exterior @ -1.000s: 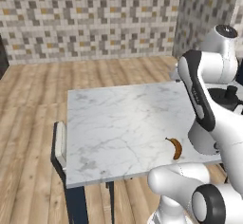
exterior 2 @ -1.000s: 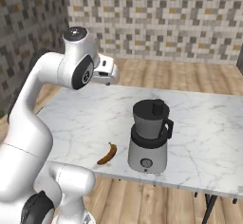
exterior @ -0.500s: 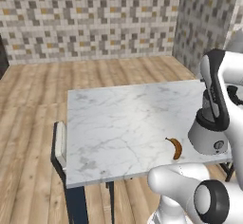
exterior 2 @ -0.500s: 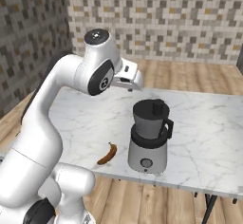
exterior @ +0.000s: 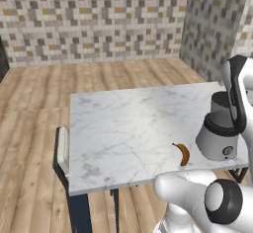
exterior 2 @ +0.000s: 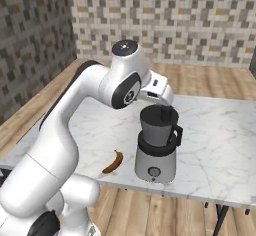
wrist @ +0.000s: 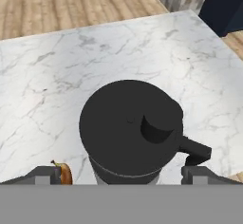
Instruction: Open the blender lid, put the banana in the blender, close the lid, and start the blender.
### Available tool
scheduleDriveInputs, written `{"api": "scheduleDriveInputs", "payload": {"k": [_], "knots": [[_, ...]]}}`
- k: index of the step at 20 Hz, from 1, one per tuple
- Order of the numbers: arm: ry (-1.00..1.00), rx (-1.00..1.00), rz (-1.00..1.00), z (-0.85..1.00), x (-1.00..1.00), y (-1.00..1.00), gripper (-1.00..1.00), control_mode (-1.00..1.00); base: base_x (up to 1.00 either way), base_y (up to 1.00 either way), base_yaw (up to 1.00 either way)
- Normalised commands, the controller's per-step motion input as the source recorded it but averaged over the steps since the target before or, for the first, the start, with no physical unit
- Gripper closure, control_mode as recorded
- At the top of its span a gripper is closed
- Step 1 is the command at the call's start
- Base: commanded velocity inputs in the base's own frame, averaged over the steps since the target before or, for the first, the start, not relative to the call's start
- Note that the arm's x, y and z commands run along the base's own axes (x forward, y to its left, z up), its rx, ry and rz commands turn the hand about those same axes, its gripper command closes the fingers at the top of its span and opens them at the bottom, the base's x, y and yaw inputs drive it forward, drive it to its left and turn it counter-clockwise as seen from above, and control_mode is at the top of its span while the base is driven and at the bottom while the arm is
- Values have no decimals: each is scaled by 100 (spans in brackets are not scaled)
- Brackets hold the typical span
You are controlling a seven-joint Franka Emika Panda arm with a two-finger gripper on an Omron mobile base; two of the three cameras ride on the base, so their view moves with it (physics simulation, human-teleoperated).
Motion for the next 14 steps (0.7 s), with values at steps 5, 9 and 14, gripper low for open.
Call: {"api": "scheduleDriveInputs", "payload": {"k": [5, 9, 14], "knots": [[2, 0, -5, -15, 8, -44, -100, -100, 0, 0, 0], [0, 0, -3, -4, 2, -9, -100, -100, 0, 0, 0], [0, 0, -11, 0, 0, -19, -100, -100, 0, 0, 0]]}}
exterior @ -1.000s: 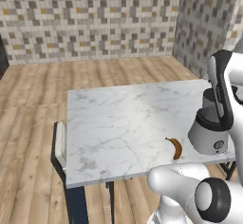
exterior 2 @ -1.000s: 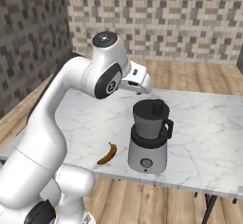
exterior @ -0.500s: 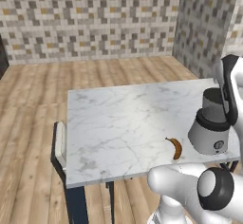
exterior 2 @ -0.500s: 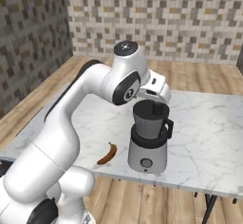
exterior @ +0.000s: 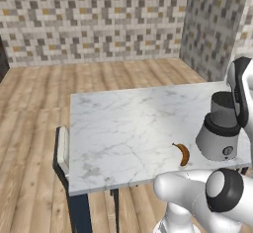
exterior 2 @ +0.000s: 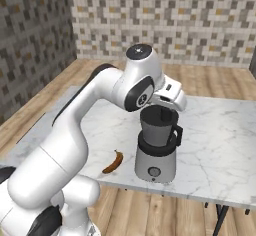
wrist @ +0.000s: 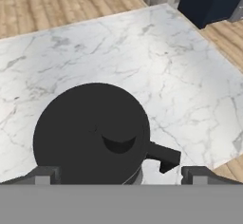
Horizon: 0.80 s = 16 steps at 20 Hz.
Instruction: Open the blender lid, put the banana in the blender, close the lid, and start the blender.
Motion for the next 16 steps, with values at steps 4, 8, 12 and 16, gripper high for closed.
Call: {"api": "scheduleDriveInputs", "payload": {"k": [4, 8, 12, 16], "knots": [[5, 0, -13, -1, 0, -6, -100, -100, 0, 0, 0], [9, 0, -11, -7, 0, -5, -100, -100, 0, 0, 0], [8, 0, -9, -2, 4, -21, -100, -100, 0, 0, 0], [7, 0, -8, -4, 5, -8, -100, -100, 0, 0, 0]]}}
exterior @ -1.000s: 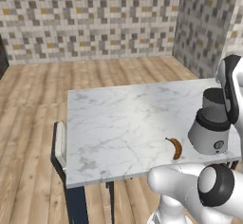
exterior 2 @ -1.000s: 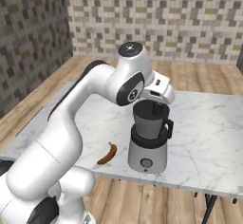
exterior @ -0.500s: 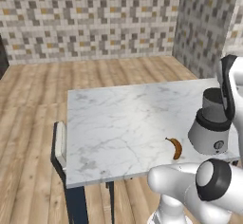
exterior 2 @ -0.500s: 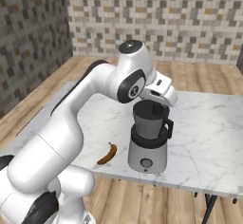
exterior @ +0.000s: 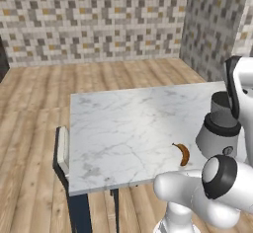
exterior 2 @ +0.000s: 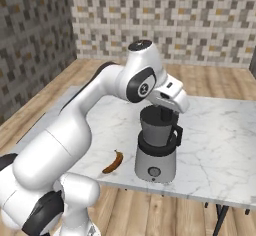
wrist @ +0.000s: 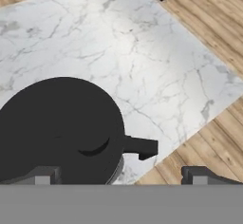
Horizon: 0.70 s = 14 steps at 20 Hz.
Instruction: Open the blender lid, put the banana in the blender, close the lid, and start the blender.
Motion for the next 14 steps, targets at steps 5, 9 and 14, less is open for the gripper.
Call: {"api": "scheduleDriveInputs", "payload": {"k": [5, 9, 14], "knots": [[1, 0, -3, 0, 4, 0, -100, -100, 0, 0, 0], [-2, 5, 0, 0, 11, 19, -100, -100, 0, 0, 0], [0, 6, 10, -10, 9, 21, -100, -100, 0, 0, 0]]}}
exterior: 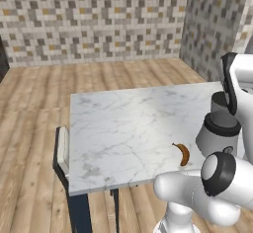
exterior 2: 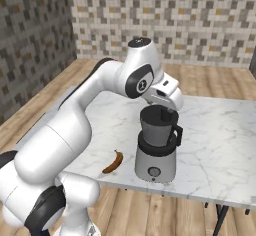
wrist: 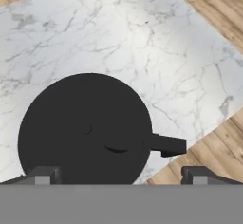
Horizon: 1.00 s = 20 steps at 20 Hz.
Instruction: Open the blender lid, put the banana in the blender, close the lid, and start the blender.
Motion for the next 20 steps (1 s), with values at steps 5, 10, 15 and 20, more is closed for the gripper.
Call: {"api": "scheduleDriveInputs", "payload": {"k": [5, 10, 15, 20], "knots": [[0, 2, 8, -5, 10, 16, -100, -100, 0, 0, 0], [0, 0, 8, 0, 13, 0, -100, -100, 0, 0, 0], [0, 0, 5, -7, 11, -1, -100, -100, 0, 0, 0], [0, 3, 0, -2, 0, -12, -100, -100, 0, 0, 0]]}}
